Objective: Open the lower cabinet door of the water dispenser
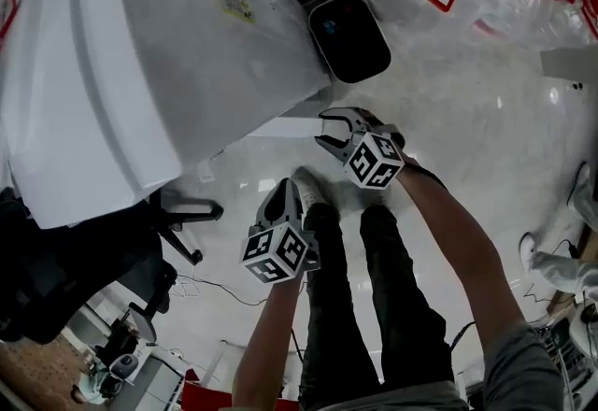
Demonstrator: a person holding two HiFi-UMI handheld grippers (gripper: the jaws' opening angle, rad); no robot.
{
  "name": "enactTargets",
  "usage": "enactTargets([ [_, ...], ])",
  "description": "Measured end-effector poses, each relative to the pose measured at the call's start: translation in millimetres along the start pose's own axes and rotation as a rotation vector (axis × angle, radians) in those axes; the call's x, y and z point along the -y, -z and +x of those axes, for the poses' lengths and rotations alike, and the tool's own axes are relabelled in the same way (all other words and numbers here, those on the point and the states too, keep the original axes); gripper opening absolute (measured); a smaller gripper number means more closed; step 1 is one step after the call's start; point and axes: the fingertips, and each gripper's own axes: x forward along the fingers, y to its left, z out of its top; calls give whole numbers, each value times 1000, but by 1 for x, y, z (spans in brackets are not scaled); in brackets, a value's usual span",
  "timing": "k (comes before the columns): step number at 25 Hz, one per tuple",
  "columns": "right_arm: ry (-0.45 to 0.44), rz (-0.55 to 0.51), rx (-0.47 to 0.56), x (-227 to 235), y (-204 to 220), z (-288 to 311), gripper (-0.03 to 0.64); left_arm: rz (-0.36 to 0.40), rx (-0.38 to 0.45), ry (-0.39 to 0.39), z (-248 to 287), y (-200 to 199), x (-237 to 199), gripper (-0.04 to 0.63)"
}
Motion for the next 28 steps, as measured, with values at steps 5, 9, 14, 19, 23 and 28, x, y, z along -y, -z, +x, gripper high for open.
enactTargets([
  [5,17,8,-7,-11,2,-1,178,-39,13,-32,-13,19,-12,11],
  [9,53,32,-10,-24,3,1,178,-37,15,-43,-23,33,-26,11],
  [14,101,62,-15,-40,5,1,176,-41,10,-54,-38,55,-44,11],
  [19,161,102,-22,-61,4,4,176,-22,5,-50,-53,76,-67,11],
  [23,226,152,-20,-86,4,9,176,-18,-4,-43,-66,91,-91,11],
  [28,306,233,-22,-119,4,18,176,22,-3,-31,-83,103,-120,11],
])
